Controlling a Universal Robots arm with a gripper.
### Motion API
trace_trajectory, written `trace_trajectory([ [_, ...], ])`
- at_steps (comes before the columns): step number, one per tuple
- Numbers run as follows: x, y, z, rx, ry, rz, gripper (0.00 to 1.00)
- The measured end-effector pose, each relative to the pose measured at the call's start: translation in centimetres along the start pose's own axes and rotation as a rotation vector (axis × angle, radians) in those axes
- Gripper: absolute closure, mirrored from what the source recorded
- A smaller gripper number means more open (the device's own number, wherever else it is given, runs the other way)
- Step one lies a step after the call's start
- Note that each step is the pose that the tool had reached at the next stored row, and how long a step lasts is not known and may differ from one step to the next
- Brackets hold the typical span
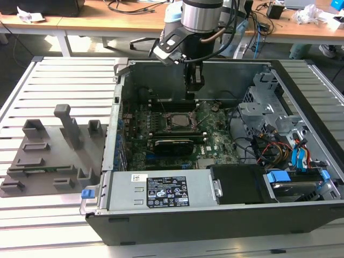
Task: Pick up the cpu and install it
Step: 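Place the cpu into insertion slot, then close the cpu cover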
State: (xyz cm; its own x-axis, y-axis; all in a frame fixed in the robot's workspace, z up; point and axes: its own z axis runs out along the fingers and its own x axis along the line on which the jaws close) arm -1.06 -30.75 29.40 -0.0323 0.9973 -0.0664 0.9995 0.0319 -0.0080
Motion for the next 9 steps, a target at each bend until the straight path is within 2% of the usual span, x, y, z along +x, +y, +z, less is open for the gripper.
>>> trace_trajectory([
  [3, 0.0, 0.02, -0.01, 0.0, 0.0, 0.0, 0.89],
  [6, -0.03, 0.61, -0.02, 0.0001, -0.0002, 0.0, 0.89],
  [7, -0.08, 2.37, 0.0, 0.0015, -0.0002, 0.0, 0.89],
  [8, -0.12, 3.81, 0.07, 0.0049, 0.0001, 0.0, 0.89],
  [9, -0.13, 4.77, 0.22, 0.0091, 0.0003, -0.001, 0.89],
])
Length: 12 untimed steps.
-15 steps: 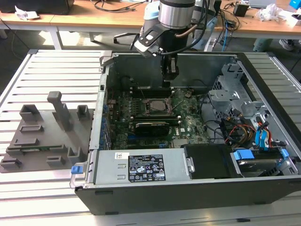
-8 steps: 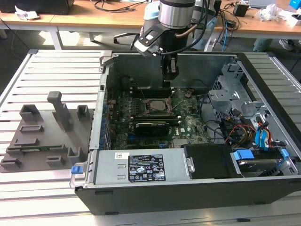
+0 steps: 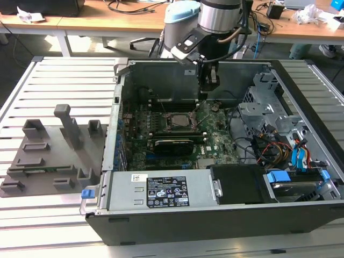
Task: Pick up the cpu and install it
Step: 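Close the cpu cover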
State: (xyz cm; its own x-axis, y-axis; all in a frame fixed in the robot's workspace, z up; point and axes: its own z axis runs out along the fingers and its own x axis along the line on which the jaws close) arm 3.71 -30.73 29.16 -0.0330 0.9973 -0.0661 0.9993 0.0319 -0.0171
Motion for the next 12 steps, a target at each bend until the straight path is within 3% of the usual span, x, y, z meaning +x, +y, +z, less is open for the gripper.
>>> trace_trajectory([
  [1, 0.0, 1.31, 0.25, 0.0063, 0.0001, 0.0, 0.89],
  [2, 0.02, 2.22, 0.58, 0.0091, 0.0001, -0.001, 0.89],
  [3, 0.04, 2.67, 0.75, 0.0097, 0.0001, -0.001, 0.89],
  [4, 0.1, 3.7, 1.19, 0.0109, 0.0003, -0.001, 0.89],
  [6, 0.16, 3.76, 2.04, 0.011, 0.0002, -0.002, 0.89],
  [12, 0.47, 3.35, 3.36, 0.0109, 0.0002, -0.005, 0.89],
])
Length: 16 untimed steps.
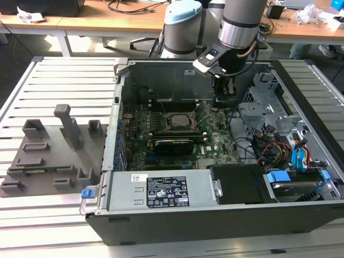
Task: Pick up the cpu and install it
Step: 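Close the cpu cover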
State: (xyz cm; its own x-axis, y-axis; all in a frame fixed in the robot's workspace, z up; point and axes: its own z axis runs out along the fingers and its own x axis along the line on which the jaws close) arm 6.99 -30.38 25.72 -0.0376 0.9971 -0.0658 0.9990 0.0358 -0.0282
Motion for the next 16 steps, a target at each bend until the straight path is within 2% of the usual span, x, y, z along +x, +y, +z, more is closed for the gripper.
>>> trace_trajectory([
  [3, 0.23, -0.44, 0.67, 0.0, -0.0001, 0.0, 0.89],
  [4, 0.27, -0.78, 0.81, 0.0, 0.0005, 0.0, 0.89],
  [9, 0.32, -2.35, 0.85, -0.0018, 0.0007, 0.0, 0.89],
  [11, 0.36, -3.33, 0.88, -0.0026, 0.0006, 0.0, 0.89],
  [16, 0.4, -4.46, 0.91, -0.0029, 0.0006, 0.0, 0.89],
])
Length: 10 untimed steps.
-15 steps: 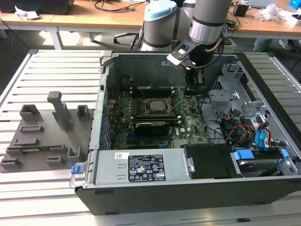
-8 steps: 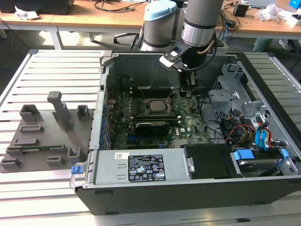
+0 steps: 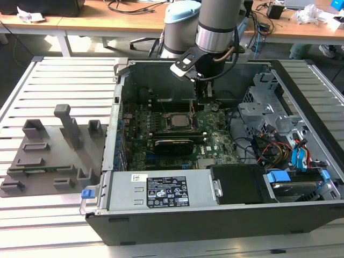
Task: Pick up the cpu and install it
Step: 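Close the cpu cover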
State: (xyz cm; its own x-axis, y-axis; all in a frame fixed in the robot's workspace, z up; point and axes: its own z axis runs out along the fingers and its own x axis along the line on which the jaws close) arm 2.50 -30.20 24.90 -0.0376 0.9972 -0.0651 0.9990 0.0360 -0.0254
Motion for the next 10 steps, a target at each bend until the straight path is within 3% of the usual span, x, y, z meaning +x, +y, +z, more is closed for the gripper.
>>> trace_trajectory([
  [6, 0.05, -0.89, 0.14, -0.0001, 0.0001, 0.0, 0.89],
  [10, 0.15, -2.38, 0.95, 0.0, 0.0001, 0.0, 0.89],
])
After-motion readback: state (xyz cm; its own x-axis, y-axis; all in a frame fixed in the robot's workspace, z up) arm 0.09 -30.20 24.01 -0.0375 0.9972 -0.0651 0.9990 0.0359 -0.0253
